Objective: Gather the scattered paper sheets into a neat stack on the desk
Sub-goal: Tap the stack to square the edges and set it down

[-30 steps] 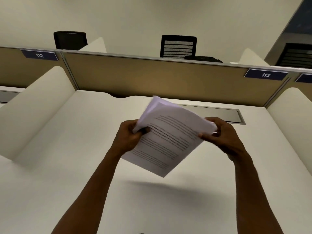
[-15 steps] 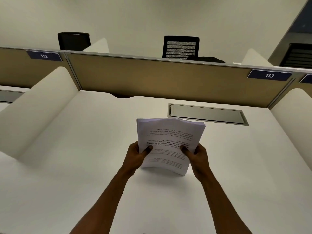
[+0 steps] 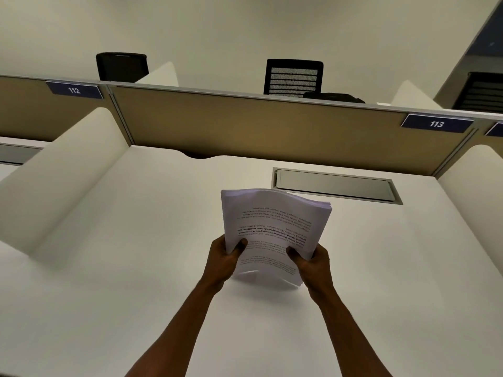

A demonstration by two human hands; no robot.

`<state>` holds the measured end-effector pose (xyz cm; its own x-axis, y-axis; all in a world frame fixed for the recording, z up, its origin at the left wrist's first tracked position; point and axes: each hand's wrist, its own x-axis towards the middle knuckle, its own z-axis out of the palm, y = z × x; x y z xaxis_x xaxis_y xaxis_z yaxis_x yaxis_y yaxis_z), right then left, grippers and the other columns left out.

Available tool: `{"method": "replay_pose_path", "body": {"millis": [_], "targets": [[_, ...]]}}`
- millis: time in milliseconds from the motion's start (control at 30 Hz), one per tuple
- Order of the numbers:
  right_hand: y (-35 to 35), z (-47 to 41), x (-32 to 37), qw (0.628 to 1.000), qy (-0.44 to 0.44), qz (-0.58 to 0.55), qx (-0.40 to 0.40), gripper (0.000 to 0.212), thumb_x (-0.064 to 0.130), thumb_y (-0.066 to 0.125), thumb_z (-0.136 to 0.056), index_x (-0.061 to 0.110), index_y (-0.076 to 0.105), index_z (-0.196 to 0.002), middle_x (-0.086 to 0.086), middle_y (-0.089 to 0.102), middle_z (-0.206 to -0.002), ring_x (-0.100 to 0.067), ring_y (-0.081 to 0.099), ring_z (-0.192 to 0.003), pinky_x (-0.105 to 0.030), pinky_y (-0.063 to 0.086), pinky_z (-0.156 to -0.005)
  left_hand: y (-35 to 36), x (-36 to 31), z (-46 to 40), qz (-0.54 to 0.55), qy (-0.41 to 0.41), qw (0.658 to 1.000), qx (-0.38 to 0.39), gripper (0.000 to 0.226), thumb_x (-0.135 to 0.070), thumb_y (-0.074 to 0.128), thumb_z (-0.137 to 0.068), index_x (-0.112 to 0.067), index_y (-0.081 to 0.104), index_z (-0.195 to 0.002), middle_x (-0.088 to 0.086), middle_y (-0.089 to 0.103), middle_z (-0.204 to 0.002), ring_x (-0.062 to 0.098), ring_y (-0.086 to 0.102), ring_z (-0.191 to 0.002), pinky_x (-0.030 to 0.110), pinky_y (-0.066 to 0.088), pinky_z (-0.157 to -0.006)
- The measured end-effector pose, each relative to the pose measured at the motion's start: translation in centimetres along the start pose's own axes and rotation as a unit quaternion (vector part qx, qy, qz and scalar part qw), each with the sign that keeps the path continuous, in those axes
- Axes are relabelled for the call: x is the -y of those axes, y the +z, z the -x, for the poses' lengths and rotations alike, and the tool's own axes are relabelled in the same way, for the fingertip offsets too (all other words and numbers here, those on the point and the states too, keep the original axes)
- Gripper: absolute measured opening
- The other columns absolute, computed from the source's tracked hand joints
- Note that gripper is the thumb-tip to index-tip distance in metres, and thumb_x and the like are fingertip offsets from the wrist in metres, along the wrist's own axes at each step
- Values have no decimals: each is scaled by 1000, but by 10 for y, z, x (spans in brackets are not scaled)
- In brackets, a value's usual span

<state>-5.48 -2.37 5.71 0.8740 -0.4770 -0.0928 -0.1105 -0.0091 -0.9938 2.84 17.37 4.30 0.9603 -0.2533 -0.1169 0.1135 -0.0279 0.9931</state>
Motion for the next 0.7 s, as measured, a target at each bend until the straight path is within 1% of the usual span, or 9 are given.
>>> {"method": "replay_pose_path", "body": {"millis": [167,300,333,400,433,500,567,600,700], "targets": [[0,-1,-6,1000,-3,6,8,33,25,77,-75,23,68,-108,1,71,-106,-22,66,-99,-37,60,-77,-2,4,2,-20,-15,1000,13,33,-37,66,-84,-22,70,-113,-2,76,-104,28,70,-101,41,62,-81],[-7,-3,1,998,-36,46,6,26,26,75,-78,30,67,-103,7,72,-103,-16,68,-93,-23,58,-70,-6,-5,-2,-17,3,1000,24,25,-34,69,-87,-32,67,-112,-8,75,-108,26,69,-106,42,61,-86],[-11,-5,6,997,-50,61,8,24,26,75,-78,32,67,-101,9,72,-101,-15,69,-91,-22,58,-69,-9,-11,-4,-22,22,999,13,33,-34,72,-87,-34,64,-118,-10,73,-115,23,68,-110,38,60,-88],[-19,-9,18,991,-82,106,16,24,21,75,-81,36,66,-98,12,72,-97,-10,70,-87,-21,58,-69,-15,-34,-5,-83,88,991,-57,67,-38,77,-81,-34,47,-140,-11,58,-137,12,59,-120,29,54,-92],[-23,-12,25,986,-98,135,19,25,19,75,-82,35,66,-98,14,72,-96,-6,70,-86,-20,58,-69,-20,-49,-6,-132,137,977,-97,83,-40,79,-77,-31,37,-148,-9,49,-146,9,53,-126,27,50,-96],[-28,-16,38,974,-125,189,26,25,16,75,-81,30,69,-102,14,71,-91,6,67,-84,-12,53,-67,-29,-83,-9,-235,251,930,-129,97,-42,82,-75,-24,28,-153,-7,36,-156,10,40,-139,26,40,-107],[-31,-21,53,960,-149,234,44,24,14,75,-80,21,72,-104,20,68,-86,14,63,-78,-5,47,-65,-34,-123,-12,-312,308,896,-73,98,-47,82,-74,-25,28,-153,-9,38,-155,10,37,-142,27,36,-112],[-31,-22,61,951,-164,255,59,25,13,74,-81,19,73,-104,23,67,-85,15,63,-76,-3,45,-64,-34,-140,-13,-333,302,893,-19,99,-48,82,-73,-29,28,-153,-11,44,-151,8,42,-138,26,40,-109],[-27,-23,83,921,-202,313,115,24,15,70,-83,25,73,-104,20,68,-86,7,64,-75,-7,47,-63,-29,-166,-21,-363,228,893,134,85,-41,84,-73,-39,40,-146,-11,62,-132,7,61,-112,22,54,-85]]}}
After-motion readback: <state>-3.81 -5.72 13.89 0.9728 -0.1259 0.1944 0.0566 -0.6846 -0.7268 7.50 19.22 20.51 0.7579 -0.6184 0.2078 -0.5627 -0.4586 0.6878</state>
